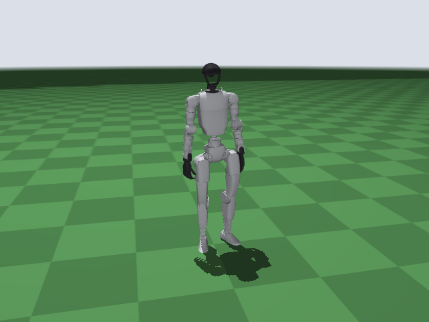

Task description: Upper body actions

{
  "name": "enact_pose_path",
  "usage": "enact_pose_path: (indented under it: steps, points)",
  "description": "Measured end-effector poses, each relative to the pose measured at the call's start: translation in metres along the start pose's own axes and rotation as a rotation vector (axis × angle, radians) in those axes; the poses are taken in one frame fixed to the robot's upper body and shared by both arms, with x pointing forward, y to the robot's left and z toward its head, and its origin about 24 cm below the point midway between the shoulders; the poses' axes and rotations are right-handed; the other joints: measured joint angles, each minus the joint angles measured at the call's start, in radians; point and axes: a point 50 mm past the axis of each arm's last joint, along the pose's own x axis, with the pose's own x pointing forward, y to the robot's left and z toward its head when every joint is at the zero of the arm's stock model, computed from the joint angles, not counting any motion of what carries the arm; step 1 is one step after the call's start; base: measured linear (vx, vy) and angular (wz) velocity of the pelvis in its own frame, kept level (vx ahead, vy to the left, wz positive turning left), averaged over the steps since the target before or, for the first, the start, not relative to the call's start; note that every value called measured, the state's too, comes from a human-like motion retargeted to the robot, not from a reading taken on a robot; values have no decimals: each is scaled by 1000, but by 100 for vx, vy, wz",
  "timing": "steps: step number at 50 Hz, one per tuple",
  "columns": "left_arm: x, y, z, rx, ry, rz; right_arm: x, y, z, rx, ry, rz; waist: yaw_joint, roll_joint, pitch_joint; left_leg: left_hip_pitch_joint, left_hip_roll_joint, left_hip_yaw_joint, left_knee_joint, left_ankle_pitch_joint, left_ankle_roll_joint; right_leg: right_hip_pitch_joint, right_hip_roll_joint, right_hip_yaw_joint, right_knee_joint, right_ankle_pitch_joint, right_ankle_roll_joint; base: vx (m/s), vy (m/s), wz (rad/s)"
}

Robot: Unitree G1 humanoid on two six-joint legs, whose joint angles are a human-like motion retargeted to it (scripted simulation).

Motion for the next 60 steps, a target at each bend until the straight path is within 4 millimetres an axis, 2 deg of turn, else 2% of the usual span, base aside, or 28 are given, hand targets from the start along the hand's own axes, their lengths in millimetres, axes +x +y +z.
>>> enact_pose_path:
  steps: [11,16,23,37,39,42,44,48,53,60]
  points:
    - [-4,-3,-42,-10,135,-11,0,2,-1,-22,22,10,0,7,9,4,10,10,-5,1,-6,-8,6,12,6,0,-3,0,0,0]
    - [-6,-3,-53,-42,170,-7,0,7,-3,-34,35,23,-3,11,11,0,24,13,-7,4,-14,-15,18,18,9,-3,-9,-4,-8,-4]
    - [-7,4,-52,-60,166,9,1,13,1,-34,19,42,-14,9,18,-2,48,5,-7,12,-35,-14,43,19,8,-14,-24,-8,-14,4]
    - [-5,21,-26,-60,49,51,1,8,6,-48,-2,36,-38,-11,10,-32,112,-26,54,21,-98,-4,104,53,-7,-48,-67,-9,-18,12]
    - [-5,22,-24,-60,41,57,1,4,6,-47,-3,22,-35,-26,9,-59,112,-27,112,7,-82,-5,93,58,-10,-48,-72,-11,-15,2]
    - [-5,21,-22,-71,34,59,1,-3,6,-38,-3,-5,-37,-56,16,-106,95,-58,233,-27,-23,0,61,55,-14,-45,-77,-8,-7,7]
    - [-4,19,-23,-86,34,56,0,-8,6,-33,-1,-22,-29,-68,31,-131,80,-64,294,-33,-5,9,48,60,-13,-41,-83,-11,-7,-23]
    - [-5,14,-32,-108,52,46,0,-15,7,-22,-1,-47,-30,-58,53,-211,30,-135,334,-4,-27,25,55,63,-14,-39,-93,-7,-1,-19]
    - [-6,11,-44,-97,87,36,0,-15,5,10,3,-48,8,-37,94,-307,1,-135,250,4,-38,52,80,79,-15,-36,-109,-5,0,-44]
    - [-7,5,-58,-122,143,22,0,-5,2,14,27,-19,68,-25,143,-504,-30,-116,86,-8,-56,87,100,108,-16,-34,-136,-2,-2,-38]
